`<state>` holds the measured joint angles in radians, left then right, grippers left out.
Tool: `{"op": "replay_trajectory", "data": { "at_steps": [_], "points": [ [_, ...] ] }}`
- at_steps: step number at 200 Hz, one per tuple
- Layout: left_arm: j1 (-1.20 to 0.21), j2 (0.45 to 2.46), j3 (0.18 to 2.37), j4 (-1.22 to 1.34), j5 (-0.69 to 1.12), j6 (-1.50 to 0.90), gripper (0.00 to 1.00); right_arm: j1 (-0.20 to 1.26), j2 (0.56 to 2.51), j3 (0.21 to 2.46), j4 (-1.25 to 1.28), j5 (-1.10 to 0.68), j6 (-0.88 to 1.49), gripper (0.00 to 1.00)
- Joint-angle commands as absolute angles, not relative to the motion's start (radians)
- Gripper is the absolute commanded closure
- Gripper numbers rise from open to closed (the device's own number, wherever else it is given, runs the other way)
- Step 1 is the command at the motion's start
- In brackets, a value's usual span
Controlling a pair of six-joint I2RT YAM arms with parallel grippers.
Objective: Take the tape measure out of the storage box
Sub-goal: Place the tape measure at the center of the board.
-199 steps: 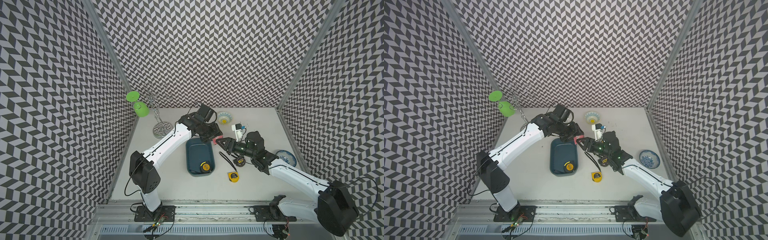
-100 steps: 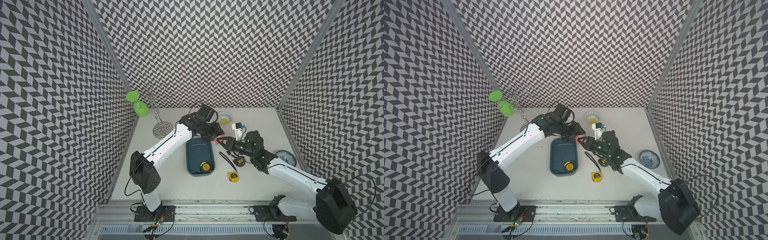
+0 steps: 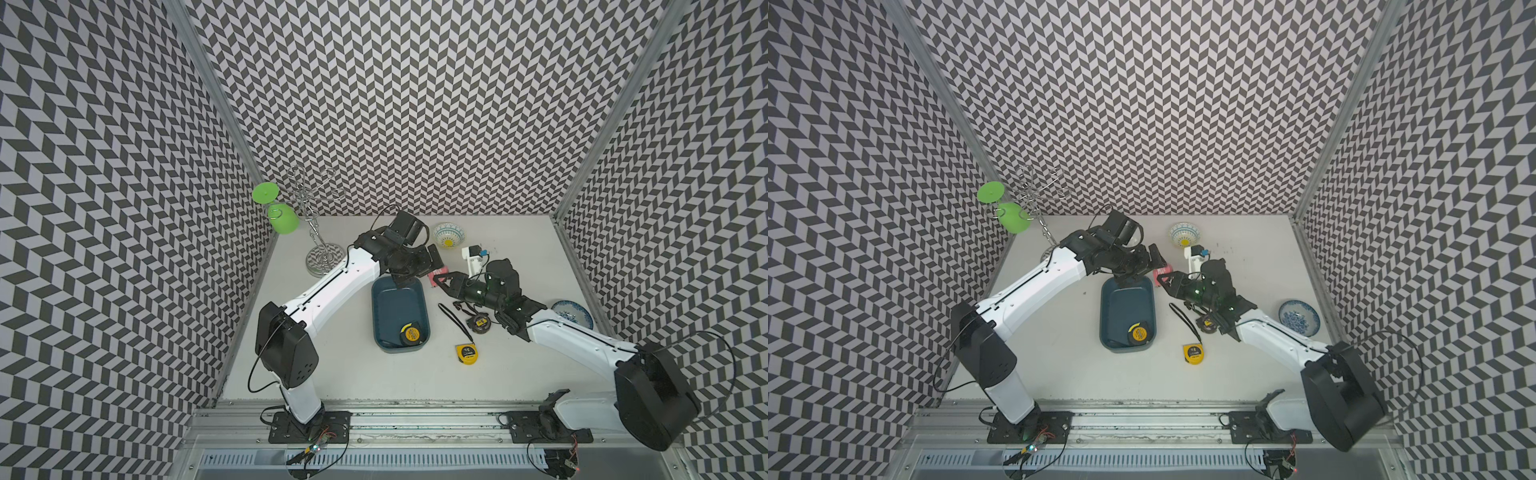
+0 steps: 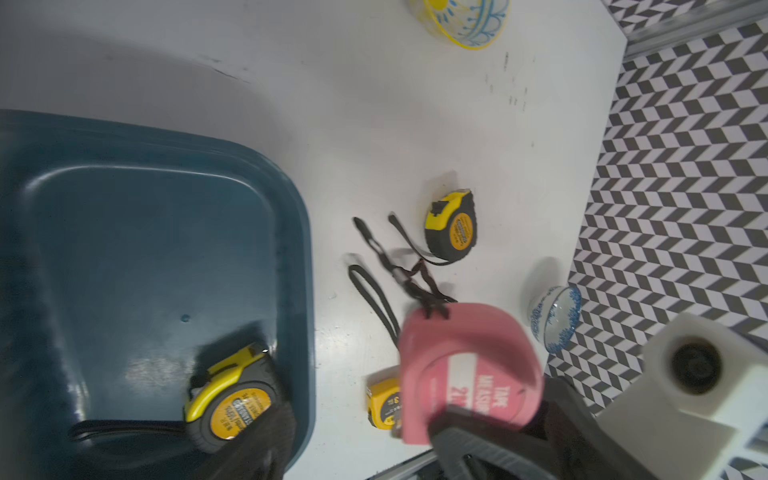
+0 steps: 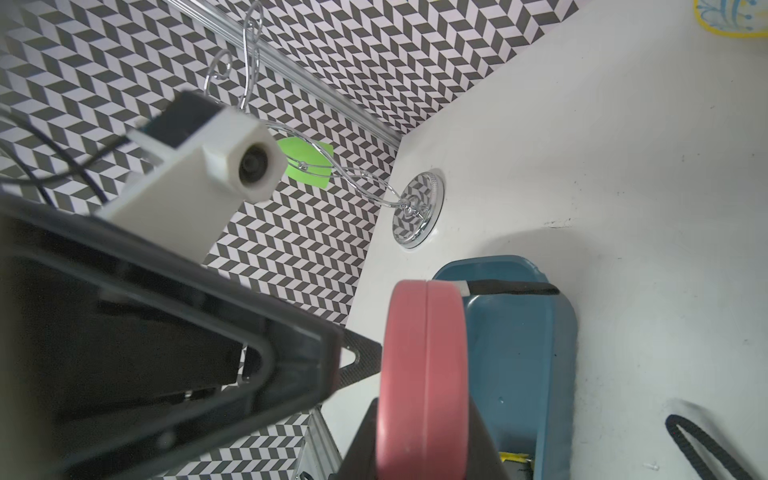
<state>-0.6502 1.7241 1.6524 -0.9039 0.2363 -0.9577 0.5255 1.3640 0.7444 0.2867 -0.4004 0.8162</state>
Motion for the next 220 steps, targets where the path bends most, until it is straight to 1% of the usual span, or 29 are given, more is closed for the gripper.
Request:
{"op": "replay_trajectory", "data": {
  "at_steps": [1,44,93,127,182,199,220],
  "points": [
    [-0.624,1.651,1.568,-0.912,0.193,-0.923,0.0,0.501,1.42,0.786,0.382,-0.425,0.813,0.86],
    [-0.611,1.583,1.441,-0.878,0.184,-0.922,0.0,0.458,1.587,0.825,0.421,-0.485,0.831,0.87],
    [-0.598,1.539,1.389,-0.862,0.175,-0.91,0.0,0.439,1.754,0.872,0.434,-0.507,0.851,0.9],
    [-0.592,1.526,1.365,-0.858,0.176,-0.908,0.0,0.438,1.826,0.891,0.419,-0.506,0.862,0.9],
    [-0.591,1.508,1.327,-0.838,0.181,-0.914,0.0,0.435,1.89,0.898,0.373,-0.493,0.849,0.9],
    [-0.591,1.507,1.319,-0.838,0.181,-0.913,0.0,0.433,1.895,0.893,0.363,-0.49,0.849,0.88],
    [-0.591,1.507,1.31,-0.837,0.183,-0.911,0.0,0.433,1.891,0.893,0.332,-0.478,0.838,0.79]
  ]
}}
